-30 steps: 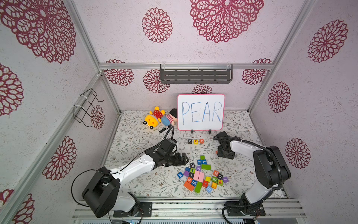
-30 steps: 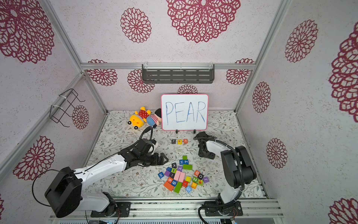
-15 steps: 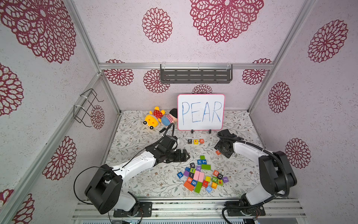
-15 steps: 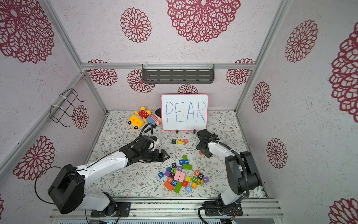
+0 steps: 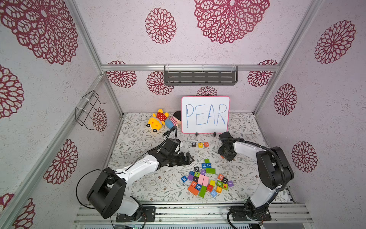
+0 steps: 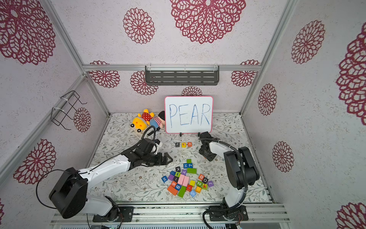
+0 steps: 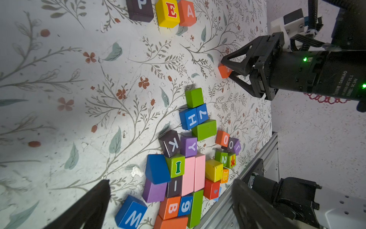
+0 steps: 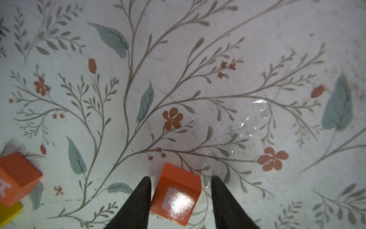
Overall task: Spell the uppercase word “pear” with letter blocks
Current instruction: Pick up the letter block from the center of the board.
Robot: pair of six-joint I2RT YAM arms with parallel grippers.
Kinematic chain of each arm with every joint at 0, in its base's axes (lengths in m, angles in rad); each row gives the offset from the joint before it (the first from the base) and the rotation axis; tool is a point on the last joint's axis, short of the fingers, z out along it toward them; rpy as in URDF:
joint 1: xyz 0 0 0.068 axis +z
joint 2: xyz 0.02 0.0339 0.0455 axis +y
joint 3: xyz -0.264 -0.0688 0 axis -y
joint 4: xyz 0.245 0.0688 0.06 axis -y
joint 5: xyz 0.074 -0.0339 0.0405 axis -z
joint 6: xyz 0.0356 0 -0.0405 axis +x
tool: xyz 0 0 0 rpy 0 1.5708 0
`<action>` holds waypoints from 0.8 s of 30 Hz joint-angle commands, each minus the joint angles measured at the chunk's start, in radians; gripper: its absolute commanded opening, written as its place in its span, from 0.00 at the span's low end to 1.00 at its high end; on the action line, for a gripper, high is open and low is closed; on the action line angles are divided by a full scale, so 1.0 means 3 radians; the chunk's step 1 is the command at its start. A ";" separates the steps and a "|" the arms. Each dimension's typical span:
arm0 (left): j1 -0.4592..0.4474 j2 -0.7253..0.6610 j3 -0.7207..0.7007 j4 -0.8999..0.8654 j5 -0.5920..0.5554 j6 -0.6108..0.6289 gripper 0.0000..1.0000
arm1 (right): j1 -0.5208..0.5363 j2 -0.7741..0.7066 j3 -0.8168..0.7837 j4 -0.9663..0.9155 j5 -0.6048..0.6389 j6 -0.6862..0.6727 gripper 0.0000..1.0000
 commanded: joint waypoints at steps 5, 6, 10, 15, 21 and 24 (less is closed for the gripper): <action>0.0061 -0.0077 -0.0080 0.0104 0.0024 0.0034 0.98 | -0.0002 -0.0065 -0.0003 -0.0153 -0.0002 -0.0069 0.46; 0.0066 -0.0084 -0.0078 0.0103 0.0025 0.0034 0.98 | -0.0003 -0.0066 -0.0009 -0.0153 -0.0008 -0.0082 0.47; 0.0075 -0.0116 -0.0061 0.0080 0.0008 0.0029 0.98 | -0.0002 -0.0069 -0.0045 -0.0141 -0.0027 -0.0123 0.51; 0.0076 -0.0164 -0.0084 0.0048 -0.0034 0.0034 0.98 | 0.0000 -0.0091 -0.0134 -0.0092 -0.0054 -0.0160 0.52; 0.0075 -0.0187 -0.0082 0.0009 -0.0059 0.0020 0.98 | -0.0001 -0.0097 -0.0153 -0.0041 -0.0079 -0.0200 0.45; 0.0084 -0.0202 -0.0076 -0.0013 -0.0073 0.0023 0.98 | 0.0002 -0.0107 -0.0149 -0.0041 -0.0085 -0.0237 0.43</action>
